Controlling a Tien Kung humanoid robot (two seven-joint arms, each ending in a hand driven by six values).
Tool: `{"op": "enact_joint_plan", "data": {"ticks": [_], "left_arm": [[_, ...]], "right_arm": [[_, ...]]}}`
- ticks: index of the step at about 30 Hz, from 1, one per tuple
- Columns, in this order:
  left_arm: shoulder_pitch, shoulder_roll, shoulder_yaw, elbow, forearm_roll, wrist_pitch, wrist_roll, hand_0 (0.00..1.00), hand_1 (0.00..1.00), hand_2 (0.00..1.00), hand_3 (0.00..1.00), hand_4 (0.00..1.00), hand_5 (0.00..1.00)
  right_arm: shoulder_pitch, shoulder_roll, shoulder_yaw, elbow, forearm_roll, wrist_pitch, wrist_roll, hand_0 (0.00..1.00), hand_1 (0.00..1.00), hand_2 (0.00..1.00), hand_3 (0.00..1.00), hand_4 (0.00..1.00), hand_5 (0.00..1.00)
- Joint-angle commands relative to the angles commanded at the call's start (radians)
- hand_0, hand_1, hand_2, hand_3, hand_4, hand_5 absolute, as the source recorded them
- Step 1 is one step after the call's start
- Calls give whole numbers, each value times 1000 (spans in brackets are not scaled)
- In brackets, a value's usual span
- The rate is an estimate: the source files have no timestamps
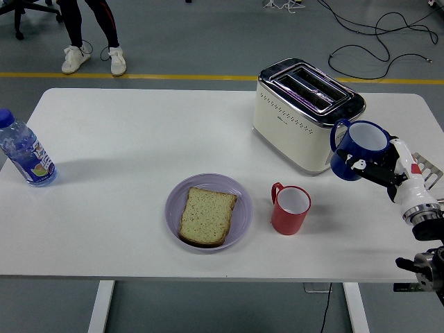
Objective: Pick up the cup,pour liquid into bread,place the cup on the desk
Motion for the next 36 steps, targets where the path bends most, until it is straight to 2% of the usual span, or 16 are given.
{"op": "enact_joint_plan", "data": {"ticks": [4,10,16,24,36], "left_arm": [[-2,-1,-9,0,9,-1,3,673,710,738,658,415,949],[-6,-1,-4,0,-2,0,0,673,709,738,657,412,951],[-14,-2,-10,0,9,0,3,673,709,738,658,412,951],[-16,-1,-7,0,7,1,2,673,709,737,659,411,952],[-17,-1,-6,0,6,2,1,672,708,737,657,410,951]], "right_arm": [[6,7,-13,-64,-2,-14,85,472,446,546,565,575,33],[-3,16,-12,-149,-19,-21,165,481,450,545,564,581,37],[-1,31,-14,-241,-61,-15,195,498,451,547,562,582,38],[8,49,-14,-336,-25,-23,248,502,450,545,560,583,41],[20,69,-31,-433,41,-33,310,501,447,540,556,591,70]]}}
